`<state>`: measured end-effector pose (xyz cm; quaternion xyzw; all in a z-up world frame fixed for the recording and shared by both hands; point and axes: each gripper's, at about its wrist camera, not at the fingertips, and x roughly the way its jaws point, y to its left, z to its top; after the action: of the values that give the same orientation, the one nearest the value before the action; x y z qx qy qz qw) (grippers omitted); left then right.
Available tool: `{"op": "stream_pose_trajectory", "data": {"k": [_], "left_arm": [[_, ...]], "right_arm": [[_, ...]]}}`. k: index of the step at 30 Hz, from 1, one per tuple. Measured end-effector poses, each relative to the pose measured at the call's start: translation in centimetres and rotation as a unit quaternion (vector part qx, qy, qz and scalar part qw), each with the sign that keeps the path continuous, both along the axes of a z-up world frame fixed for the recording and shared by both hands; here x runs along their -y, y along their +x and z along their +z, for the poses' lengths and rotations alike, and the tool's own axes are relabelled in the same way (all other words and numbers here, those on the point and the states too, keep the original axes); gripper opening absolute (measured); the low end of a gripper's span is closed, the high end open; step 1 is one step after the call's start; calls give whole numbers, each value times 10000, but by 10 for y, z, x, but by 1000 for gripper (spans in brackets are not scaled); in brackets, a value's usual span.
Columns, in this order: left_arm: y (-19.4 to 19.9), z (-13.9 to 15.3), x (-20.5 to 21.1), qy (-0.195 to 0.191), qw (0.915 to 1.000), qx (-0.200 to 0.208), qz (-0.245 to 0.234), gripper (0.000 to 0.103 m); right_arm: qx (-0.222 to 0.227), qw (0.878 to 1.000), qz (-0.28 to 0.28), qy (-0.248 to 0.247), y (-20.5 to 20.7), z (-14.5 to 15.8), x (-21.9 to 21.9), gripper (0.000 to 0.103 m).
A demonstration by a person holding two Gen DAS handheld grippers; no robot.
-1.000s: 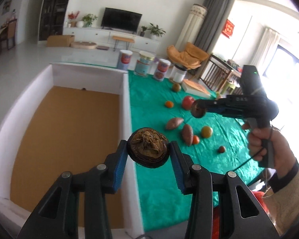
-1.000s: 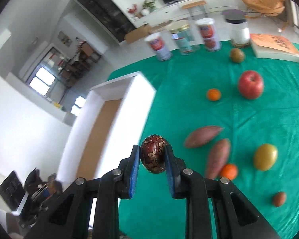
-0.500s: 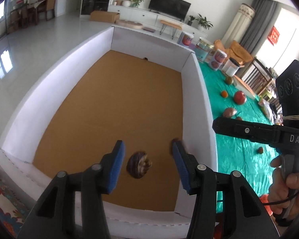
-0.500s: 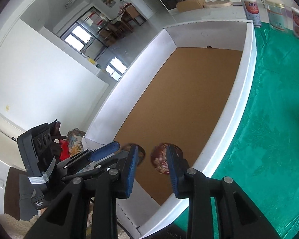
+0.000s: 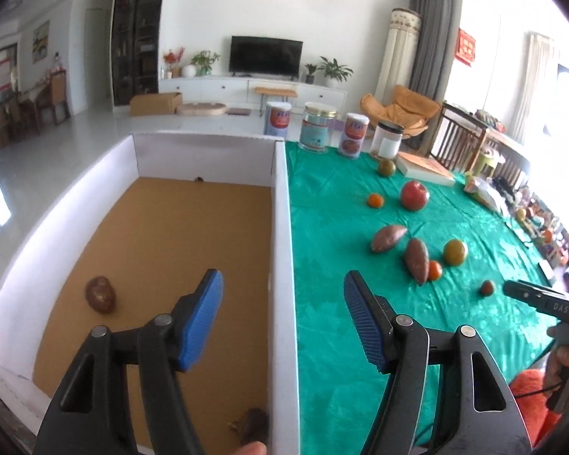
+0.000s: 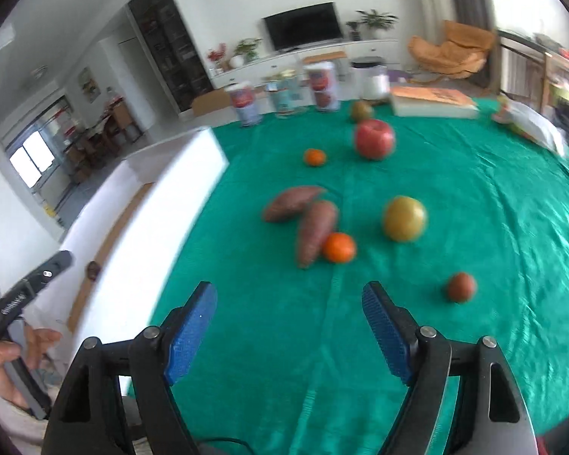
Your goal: Organize fruits
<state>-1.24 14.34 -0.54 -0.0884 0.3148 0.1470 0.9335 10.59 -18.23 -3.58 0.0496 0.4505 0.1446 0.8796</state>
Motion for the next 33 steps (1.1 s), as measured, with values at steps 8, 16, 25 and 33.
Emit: {"op": "stream_pose_trajectory", "data": {"k": [8,16,25,33], "left_arm": [[36,-26,30,362,9969,-601,-352,77],[47,-25,41,196,9979,-500,-350,77],[26,21,79,853,9944,622,-68,83],[109,-45,121,-538,9939,-377,-885,84]], "right_arm": [[-648,9764,-1974,-588,20,-36,147,80],[-315,9720,-1896,-1353,78,-78,150,89],[-280,9723,-1946,-1269,99,-82,161,103],[-259,9724,-1954,-1251,97,-84,162,103]]}}
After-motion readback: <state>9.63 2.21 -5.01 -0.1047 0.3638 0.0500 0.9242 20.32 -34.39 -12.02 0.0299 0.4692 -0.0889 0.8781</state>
